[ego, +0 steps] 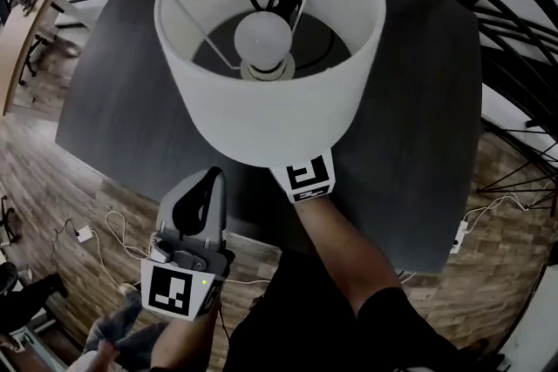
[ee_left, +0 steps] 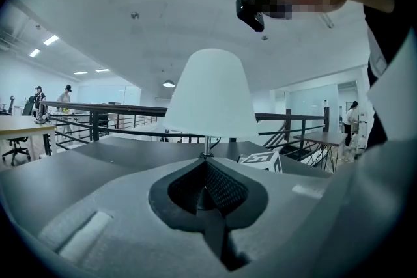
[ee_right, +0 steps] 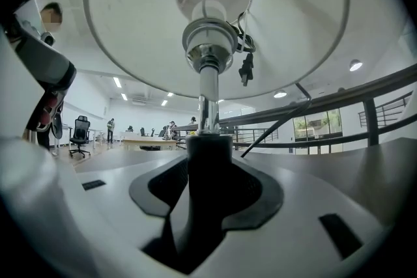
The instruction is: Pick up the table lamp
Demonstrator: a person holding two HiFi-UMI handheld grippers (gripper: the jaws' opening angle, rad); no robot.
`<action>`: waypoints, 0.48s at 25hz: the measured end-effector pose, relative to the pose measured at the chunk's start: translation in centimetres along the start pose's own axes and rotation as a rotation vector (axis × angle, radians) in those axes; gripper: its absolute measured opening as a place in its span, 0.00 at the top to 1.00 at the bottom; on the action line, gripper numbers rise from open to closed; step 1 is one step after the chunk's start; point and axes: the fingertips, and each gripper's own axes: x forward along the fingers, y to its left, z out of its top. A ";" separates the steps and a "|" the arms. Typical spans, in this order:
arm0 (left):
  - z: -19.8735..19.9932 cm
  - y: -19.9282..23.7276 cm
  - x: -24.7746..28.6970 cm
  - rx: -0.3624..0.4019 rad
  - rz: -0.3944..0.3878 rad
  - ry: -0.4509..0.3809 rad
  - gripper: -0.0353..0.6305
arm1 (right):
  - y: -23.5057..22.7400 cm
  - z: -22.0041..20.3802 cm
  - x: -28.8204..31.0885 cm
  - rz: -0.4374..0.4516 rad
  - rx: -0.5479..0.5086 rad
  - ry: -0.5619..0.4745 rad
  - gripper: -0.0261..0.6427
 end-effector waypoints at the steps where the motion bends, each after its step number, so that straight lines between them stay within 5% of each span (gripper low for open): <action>1: -0.2 -0.2 0.1 0.002 -0.002 0.002 0.94 | 0.0 0.1 -0.1 -0.003 0.004 -0.008 0.71; 12: 0.5 -3.0 0.2 -0.007 -0.030 -0.096 0.94 | -0.2 0.2 -0.3 -0.020 0.012 -0.023 0.71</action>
